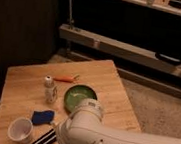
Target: Place the eraser on the white sponge
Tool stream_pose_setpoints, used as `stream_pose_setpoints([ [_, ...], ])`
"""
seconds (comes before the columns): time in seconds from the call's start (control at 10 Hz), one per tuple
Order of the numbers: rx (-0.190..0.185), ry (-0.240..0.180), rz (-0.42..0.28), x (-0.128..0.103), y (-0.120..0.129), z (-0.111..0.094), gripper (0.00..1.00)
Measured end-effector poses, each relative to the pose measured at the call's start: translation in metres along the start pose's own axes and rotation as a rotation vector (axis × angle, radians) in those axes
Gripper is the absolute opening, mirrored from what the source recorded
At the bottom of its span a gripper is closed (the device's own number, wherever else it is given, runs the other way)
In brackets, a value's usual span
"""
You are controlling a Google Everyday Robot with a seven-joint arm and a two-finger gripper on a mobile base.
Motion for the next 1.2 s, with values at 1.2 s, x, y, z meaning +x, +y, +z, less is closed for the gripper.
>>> stream_pose_setpoints([
  [1.2,0.109,0.039,-0.163,0.022,0.045,0.092,0.8],
])
